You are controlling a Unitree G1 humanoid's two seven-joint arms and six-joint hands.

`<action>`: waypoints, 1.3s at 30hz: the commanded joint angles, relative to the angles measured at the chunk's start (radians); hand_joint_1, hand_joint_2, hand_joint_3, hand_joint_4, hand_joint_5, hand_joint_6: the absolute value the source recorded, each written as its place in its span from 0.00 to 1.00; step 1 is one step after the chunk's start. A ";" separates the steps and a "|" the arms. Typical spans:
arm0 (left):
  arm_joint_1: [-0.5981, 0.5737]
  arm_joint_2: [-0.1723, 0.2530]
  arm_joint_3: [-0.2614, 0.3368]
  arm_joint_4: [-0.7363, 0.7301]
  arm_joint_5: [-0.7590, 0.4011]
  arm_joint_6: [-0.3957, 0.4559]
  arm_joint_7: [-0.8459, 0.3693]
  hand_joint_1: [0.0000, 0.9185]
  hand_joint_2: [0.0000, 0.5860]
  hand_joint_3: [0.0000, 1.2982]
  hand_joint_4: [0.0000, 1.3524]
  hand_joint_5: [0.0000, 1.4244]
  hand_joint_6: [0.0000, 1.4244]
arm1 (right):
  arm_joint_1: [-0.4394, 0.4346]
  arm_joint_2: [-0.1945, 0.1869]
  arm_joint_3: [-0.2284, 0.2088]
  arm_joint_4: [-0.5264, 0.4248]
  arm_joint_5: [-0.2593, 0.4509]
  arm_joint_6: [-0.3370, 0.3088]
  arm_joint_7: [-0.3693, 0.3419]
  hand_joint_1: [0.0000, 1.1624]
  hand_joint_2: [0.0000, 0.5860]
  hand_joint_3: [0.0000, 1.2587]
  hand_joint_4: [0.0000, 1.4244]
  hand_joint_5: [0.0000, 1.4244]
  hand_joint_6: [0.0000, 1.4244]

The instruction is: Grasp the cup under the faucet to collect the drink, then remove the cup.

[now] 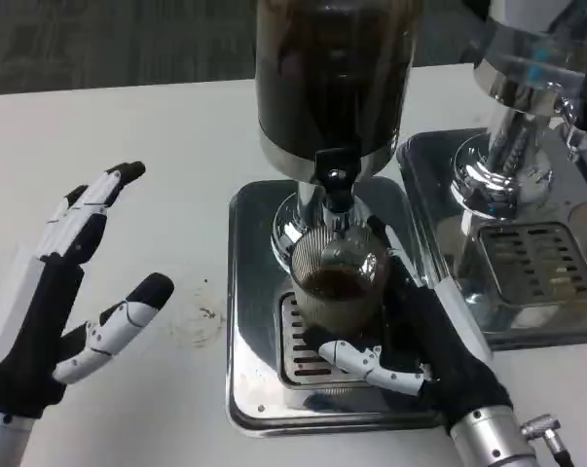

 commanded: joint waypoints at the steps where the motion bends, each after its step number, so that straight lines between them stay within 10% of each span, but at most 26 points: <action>1: 0.011 0.023 -0.026 0.044 0.023 0.019 0.033 0.00 0.33 0.10 0.00 0.08 0.03 | -0.014 0.016 0.001 0.024 -0.014 0.022 -0.018 0.63 0.27 0.00 0.00 0.00 0.06; 20: 0.035 0.056 -0.101 0.084 0.034 0.049 0.096 0.00 0.33 0.12 0.00 0.08 0.03 | -0.053 0.037 0.029 0.087 -0.013 0.030 -0.004 0.73 0.26 0.00 0.01 0.06 0.17; 39: 0.058 0.059 -0.104 0.073 0.017 0.059 0.110 0.00 0.33 0.16 0.00 0.09 0.03 | -0.076 0.048 0.049 0.138 0.003 0.033 -0.003 0.82 0.29 0.05 0.28 0.27 0.34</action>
